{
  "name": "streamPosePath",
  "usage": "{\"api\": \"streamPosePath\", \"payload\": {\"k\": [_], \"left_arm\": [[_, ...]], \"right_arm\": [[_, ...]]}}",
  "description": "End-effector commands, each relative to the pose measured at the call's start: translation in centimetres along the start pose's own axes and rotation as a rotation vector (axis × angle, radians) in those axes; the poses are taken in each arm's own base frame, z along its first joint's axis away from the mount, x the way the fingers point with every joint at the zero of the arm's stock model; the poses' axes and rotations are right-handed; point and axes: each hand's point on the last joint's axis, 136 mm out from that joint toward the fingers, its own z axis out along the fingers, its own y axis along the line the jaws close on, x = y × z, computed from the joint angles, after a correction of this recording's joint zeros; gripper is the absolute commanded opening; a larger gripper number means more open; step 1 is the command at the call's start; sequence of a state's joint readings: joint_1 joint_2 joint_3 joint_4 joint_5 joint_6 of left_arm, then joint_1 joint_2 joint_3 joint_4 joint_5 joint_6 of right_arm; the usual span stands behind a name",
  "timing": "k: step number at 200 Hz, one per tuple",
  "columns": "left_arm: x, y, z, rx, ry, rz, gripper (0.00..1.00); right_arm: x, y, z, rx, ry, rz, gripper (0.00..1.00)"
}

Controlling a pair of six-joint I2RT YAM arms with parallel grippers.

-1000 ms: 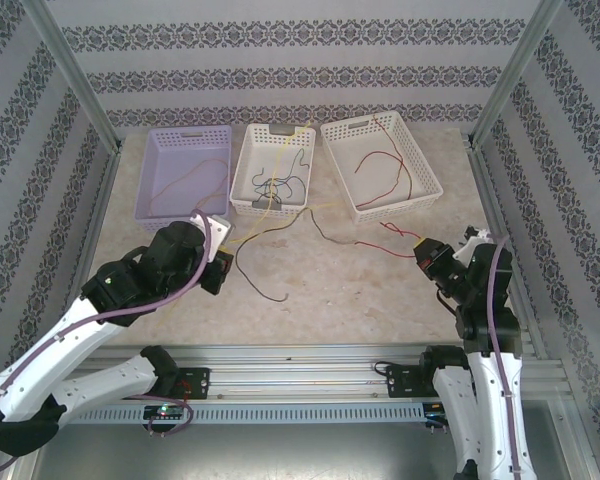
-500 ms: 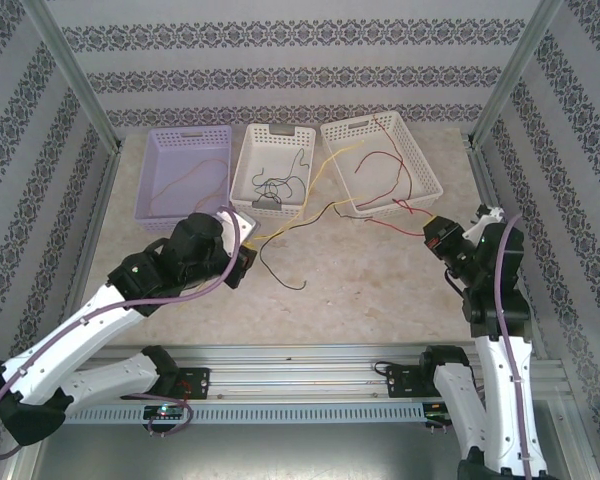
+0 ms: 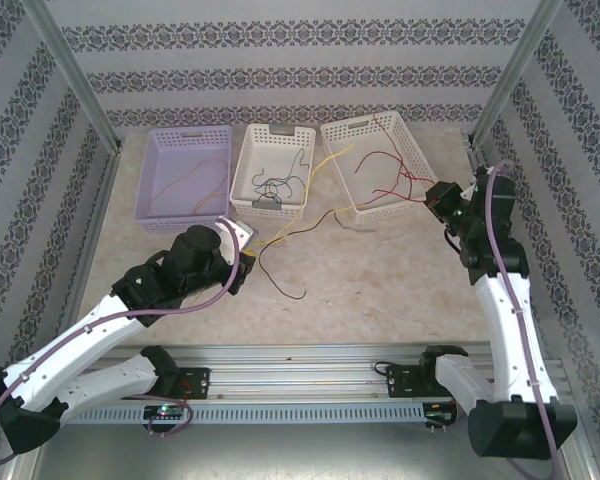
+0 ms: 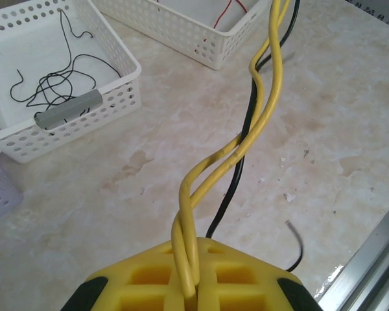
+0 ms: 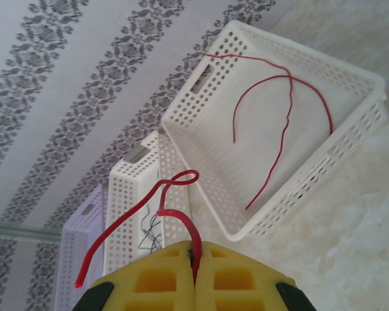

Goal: Untangle the cables

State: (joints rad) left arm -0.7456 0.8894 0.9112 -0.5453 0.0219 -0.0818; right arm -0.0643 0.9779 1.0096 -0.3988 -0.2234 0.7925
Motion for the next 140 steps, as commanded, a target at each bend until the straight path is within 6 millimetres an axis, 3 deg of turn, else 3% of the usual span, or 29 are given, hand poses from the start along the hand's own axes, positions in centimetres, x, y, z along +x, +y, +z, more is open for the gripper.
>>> {"api": "streamPosePath", "payload": {"k": [1,140], "left_arm": [[-1.1,0.5,0.0,-0.024,-0.051,0.0,0.0],[-1.0,0.5,-0.1,-0.024,-0.055,-0.001,0.0]], "right_arm": [[-1.8,1.6,0.7,0.014,-0.061,-0.086,0.0],[-2.0,1.8,13.1,0.16,0.086,-0.247,0.0]]}}
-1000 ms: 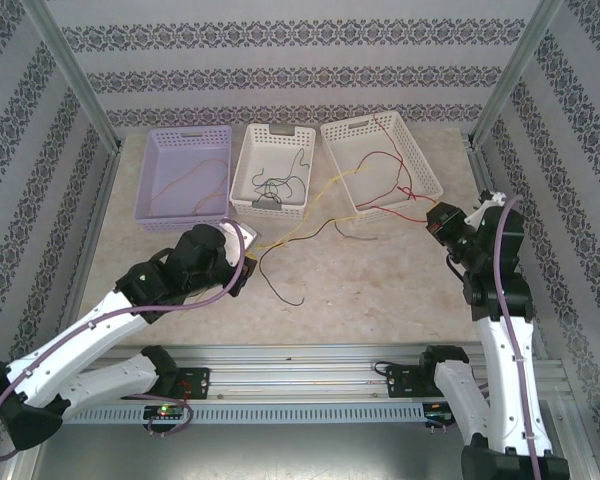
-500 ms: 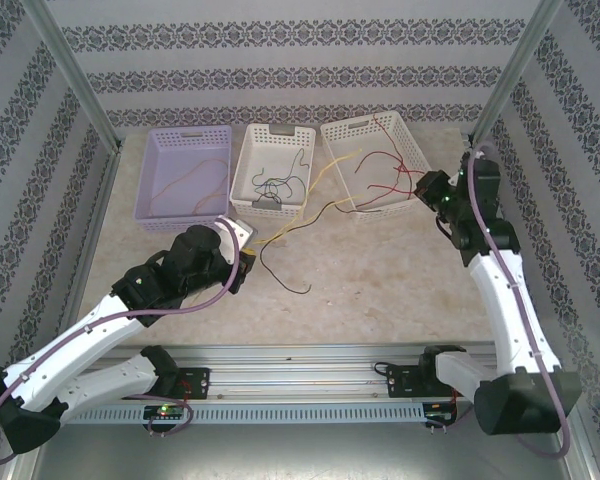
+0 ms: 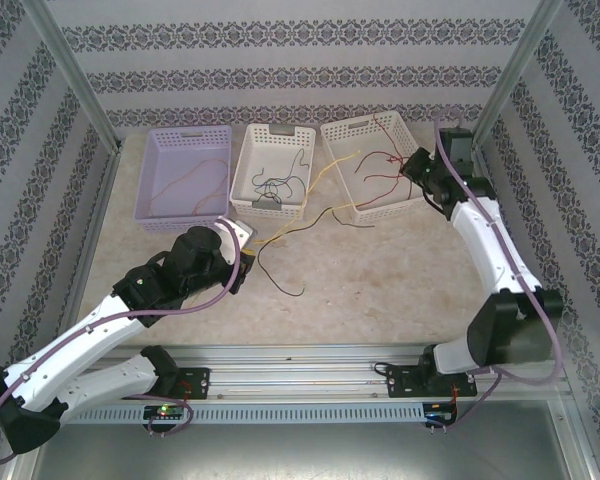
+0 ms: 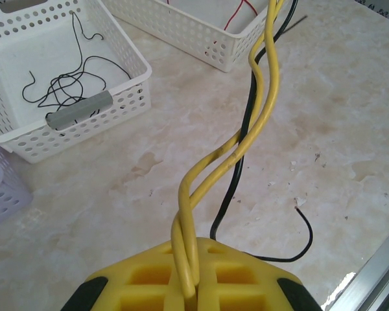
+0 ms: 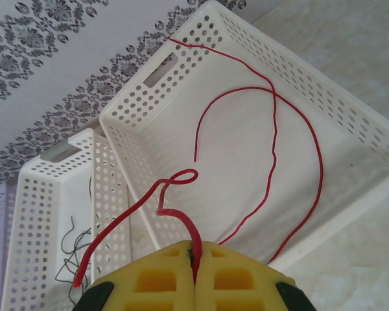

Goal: Untangle the cables

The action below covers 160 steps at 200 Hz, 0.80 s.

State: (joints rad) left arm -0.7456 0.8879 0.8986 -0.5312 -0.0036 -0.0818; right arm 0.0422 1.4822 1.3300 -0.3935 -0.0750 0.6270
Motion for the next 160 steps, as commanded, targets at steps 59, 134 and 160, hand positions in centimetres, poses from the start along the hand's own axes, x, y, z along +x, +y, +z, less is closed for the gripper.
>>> {"api": "streamPosePath", "payload": {"k": [59,134,160], "left_arm": [[-1.1,0.0,-0.3,0.008,-0.051,-0.003,0.0],[-1.1,-0.1,-0.3,0.015,-0.05,-0.003,0.0],[-1.1,-0.3,-0.2,0.022,-0.05,-0.003,0.0]], "right_arm": [[-1.9,1.8,5.6,0.042,0.032,-0.132,0.0],[-1.9,1.0,10.4,0.144,0.144,-0.214,0.0],[-1.4,0.7,11.9,0.166,0.191,-0.228,0.0]]}}
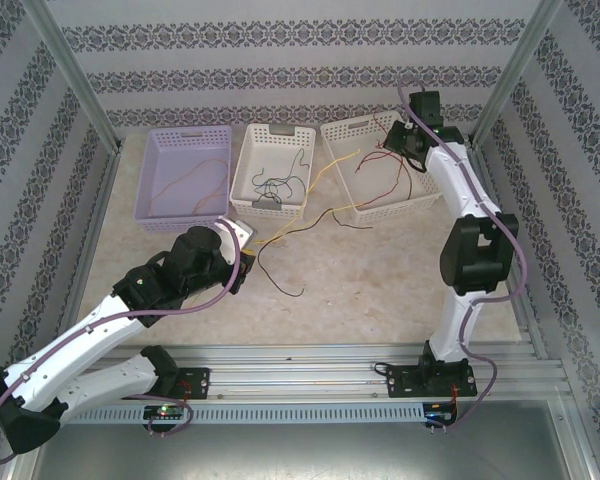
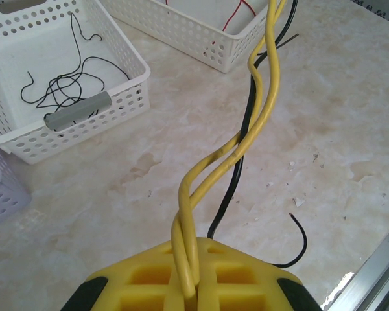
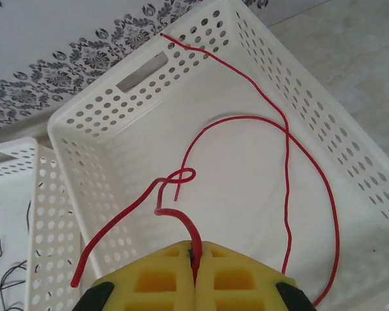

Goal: Untangle the cables

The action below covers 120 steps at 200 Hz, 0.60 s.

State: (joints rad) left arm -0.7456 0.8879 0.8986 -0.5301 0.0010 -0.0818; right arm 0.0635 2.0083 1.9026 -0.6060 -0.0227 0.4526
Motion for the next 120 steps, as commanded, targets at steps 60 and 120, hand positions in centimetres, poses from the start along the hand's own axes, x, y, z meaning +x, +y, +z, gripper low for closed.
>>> {"api": "streamPosePath", "payload": {"k": [60,120], "left_arm": [[-1.1,-0.4,-0.2,0.027,-0.049,-0.004,0.0],[-1.0,-0.5,-0.2,0.032,-0.043,-0.005,0.0]], "right_arm": [[3.2,-1.2,3.5,0.084,0.16,-0.057,0.0],[2.6,-0.3,2.3,0.064,0.14,-0.061,0.04]]}}
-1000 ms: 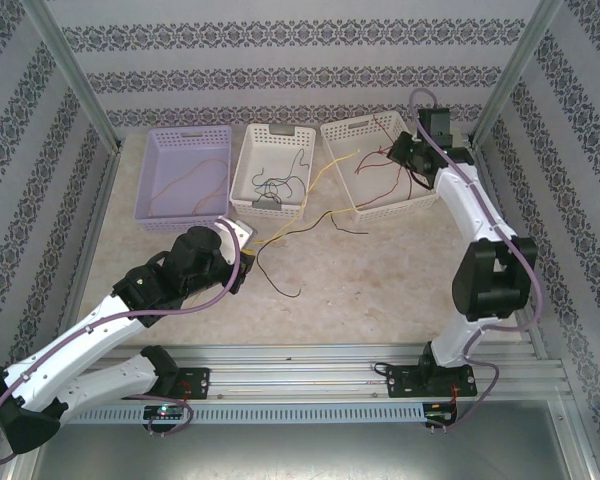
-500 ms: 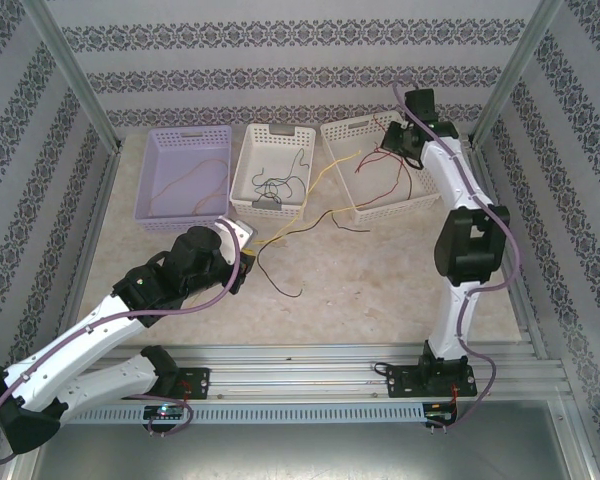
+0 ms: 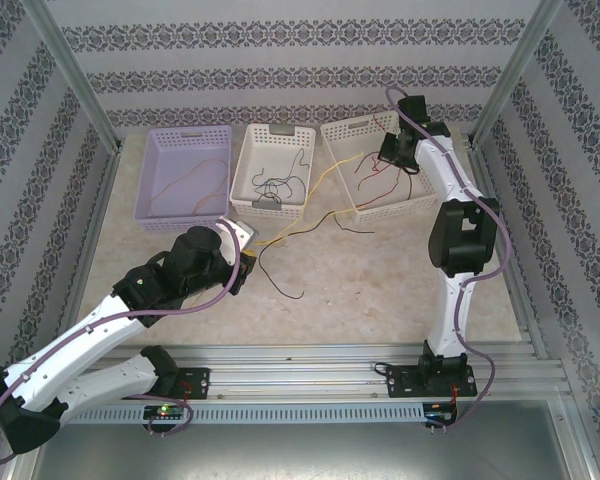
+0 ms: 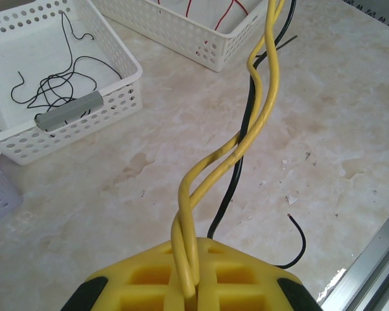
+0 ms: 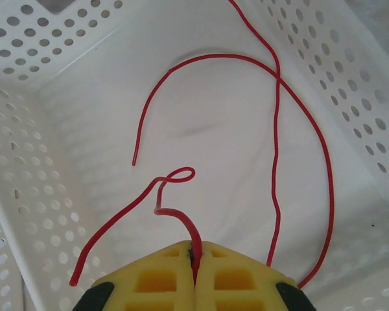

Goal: Untangle the cables

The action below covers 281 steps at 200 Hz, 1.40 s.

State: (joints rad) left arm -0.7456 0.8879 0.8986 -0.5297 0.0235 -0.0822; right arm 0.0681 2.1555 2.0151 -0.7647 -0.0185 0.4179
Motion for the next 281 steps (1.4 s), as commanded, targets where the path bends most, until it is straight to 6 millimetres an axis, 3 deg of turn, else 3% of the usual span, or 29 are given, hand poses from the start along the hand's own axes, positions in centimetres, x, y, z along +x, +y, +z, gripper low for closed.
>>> {"api": "streamPosePath", "payload": {"k": [1,28,100,131,158,182,223,257,281], "left_arm": [[-1.0,-0.1,-0.2,0.009,-0.044,-0.004,0.0],[-1.0,-0.1,-0.1,0.013,-0.041,-0.005,0.0],[-0.7,-0.2,0.2,0.014,-0.029,-0.006,0.0],[-0.7,-0.2,0.3,0.013,-0.025,-0.005,0.0],[-0.6,-0.2,0.4,0.013,-0.02,-0.004,0.0],[-0.5,-0.1,0.5,0.008,-0.017,-0.006,0.0],[-0.6,-0.2,1.0,0.013,-0.012,-0.016,0.0],[-1.9,-1.1,1.9,0.058,-0.007,-0.064,0.0],[-3.9,-1.9,2.2,0.098,-0.016,-0.104,0.0]], "right_arm": [[-0.9,1.2,-2.0,-0.015,-0.037,-0.026,0.04],[-1.2,1.8,-3.4,-0.036,-0.066,-0.018,0.13],[-1.7,2.9,-6.5,-0.099,-0.109,0.016,0.25],[-2.4,4.5,-11.2,-0.216,-0.196,0.064,0.33],[-1.8,6.0,-15.9,-0.326,-0.283,0.087,0.36],[0.2,7.0,-19.5,-0.432,-0.33,0.098,0.39],[6.9,8.1,-24.8,-0.564,-0.365,0.019,0.43],[12.9,6.4,-28.2,-0.665,-0.361,-0.021,0.49],[16.7,4.9,-30.4,-0.736,-0.367,-0.033,0.5]]}}
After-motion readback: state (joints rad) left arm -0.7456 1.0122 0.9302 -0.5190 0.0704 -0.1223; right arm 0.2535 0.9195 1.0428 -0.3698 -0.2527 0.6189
